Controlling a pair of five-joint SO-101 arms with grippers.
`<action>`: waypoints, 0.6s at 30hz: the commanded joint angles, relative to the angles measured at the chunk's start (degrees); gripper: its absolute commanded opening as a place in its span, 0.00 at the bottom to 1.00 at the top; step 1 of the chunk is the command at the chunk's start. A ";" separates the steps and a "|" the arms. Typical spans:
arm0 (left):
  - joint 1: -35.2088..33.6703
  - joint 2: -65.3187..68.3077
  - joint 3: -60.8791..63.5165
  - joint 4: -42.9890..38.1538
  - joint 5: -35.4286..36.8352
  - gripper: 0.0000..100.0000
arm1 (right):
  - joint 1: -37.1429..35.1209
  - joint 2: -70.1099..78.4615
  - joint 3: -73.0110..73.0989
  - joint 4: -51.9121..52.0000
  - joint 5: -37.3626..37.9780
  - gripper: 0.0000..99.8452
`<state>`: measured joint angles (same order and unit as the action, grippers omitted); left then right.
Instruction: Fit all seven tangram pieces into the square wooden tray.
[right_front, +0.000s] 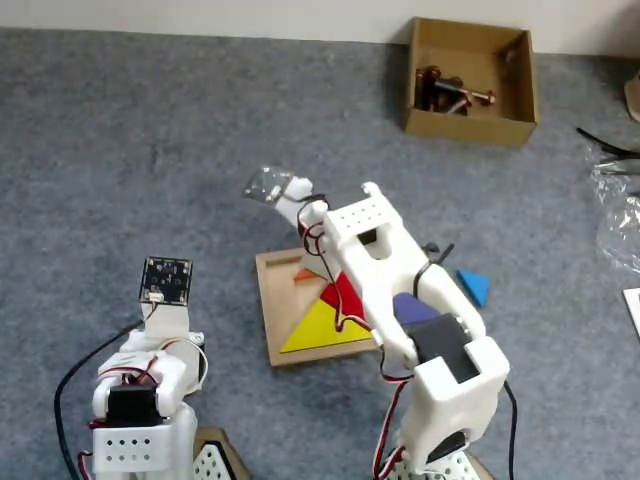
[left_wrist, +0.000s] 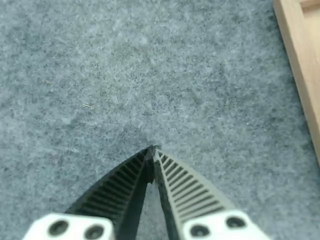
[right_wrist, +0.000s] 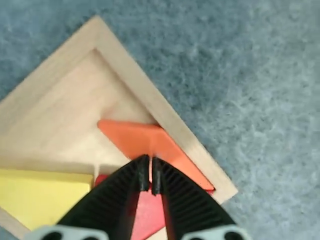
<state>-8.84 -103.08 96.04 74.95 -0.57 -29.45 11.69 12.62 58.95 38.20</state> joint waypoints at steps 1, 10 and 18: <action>-0.57 0.13 1.19 0.26 0.26 0.01 | 1.45 -8.40 -1.10 -0.66 -4.75 0.00; -0.57 0.13 1.19 0.26 0.26 0.01 | 8.04 -25.01 1.80 6.90 -10.81 0.00; -0.57 0.13 1.19 0.26 0.26 0.01 | 20.53 -30.64 2.33 16.75 -18.99 0.00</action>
<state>-8.84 -103.08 96.04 74.95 -0.57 -13.80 -15.65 15.25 72.84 22.29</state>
